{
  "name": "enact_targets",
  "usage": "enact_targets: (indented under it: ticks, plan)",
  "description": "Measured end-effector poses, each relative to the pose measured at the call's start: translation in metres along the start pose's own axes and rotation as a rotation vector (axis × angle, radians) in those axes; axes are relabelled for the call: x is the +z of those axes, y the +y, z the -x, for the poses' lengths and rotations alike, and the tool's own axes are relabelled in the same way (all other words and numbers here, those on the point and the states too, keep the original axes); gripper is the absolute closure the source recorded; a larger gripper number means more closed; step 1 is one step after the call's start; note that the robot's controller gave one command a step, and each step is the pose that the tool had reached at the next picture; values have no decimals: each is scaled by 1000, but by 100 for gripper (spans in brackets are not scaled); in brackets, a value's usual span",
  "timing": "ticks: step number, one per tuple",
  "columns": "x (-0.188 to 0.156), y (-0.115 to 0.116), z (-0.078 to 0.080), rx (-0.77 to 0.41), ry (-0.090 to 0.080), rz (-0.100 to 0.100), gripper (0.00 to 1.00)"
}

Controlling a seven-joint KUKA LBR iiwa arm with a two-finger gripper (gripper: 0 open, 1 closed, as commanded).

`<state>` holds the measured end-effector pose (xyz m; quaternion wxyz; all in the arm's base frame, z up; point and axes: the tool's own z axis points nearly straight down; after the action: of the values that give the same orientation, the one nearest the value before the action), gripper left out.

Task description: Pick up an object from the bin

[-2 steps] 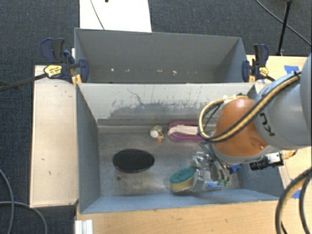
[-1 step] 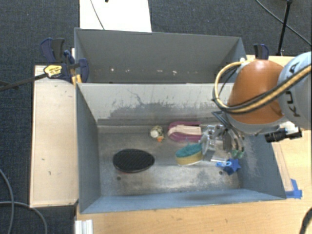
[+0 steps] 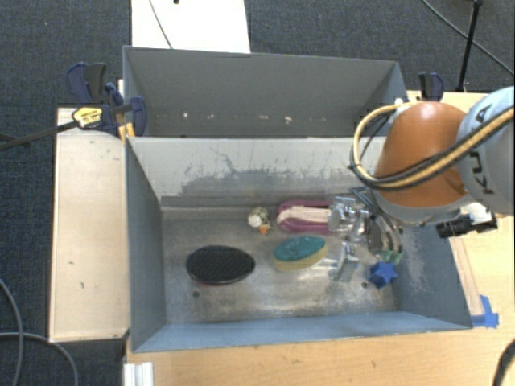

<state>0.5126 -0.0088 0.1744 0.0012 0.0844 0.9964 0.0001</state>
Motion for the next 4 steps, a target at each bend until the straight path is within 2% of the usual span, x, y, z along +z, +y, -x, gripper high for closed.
enact_targets:
  ticks: [1, 2, 3, 4]
  plan:
    - [106, 45, 17, 102, 4, -2, 0]
    - [102, 45, 20, 103, -7, 2, 100]
    - [102, 21, 33, -107, -5, 2, 100]
    - [-34, 13, 64, -172, -11, 1, 100]
